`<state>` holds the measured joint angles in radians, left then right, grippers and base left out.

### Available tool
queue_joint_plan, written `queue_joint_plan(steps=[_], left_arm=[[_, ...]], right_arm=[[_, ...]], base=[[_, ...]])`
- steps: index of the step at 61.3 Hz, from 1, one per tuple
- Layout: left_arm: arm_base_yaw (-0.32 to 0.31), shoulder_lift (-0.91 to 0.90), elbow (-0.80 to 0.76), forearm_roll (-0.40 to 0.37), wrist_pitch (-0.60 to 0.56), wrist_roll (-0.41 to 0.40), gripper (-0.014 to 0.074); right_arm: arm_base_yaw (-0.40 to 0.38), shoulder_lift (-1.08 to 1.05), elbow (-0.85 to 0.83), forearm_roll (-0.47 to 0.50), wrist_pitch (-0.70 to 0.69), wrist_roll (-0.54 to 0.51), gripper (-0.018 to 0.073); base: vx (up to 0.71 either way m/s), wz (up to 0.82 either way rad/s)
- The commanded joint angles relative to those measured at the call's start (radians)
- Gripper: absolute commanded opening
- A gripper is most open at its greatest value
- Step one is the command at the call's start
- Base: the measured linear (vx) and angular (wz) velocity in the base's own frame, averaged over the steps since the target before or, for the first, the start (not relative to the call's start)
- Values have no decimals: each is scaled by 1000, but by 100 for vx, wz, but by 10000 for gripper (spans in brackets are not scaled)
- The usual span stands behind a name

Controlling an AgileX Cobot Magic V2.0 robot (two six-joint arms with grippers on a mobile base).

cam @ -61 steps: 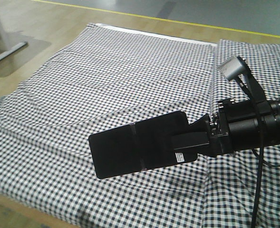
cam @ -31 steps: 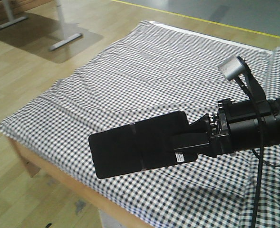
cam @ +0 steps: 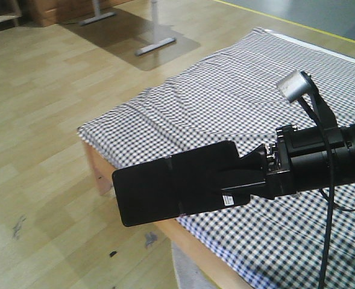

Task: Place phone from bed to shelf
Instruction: 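Hold the phone in the right gripper while the base turns away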

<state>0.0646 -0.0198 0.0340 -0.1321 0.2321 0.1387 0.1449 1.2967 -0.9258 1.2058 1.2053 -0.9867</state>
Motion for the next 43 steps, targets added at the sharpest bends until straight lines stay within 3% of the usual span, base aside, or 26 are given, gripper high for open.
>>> queue_joint_plan(steps=[1,43], left_arm=[[1,-6,2,-6,-73,-4,1],[1,-6,2,-6,-73,-4,1]], right_arm=[[-3,-32,-27,92,76,-2,-1],[-3,-32,-27,92,76,-2,-1]], base=[[-12,45],[-11,43]])
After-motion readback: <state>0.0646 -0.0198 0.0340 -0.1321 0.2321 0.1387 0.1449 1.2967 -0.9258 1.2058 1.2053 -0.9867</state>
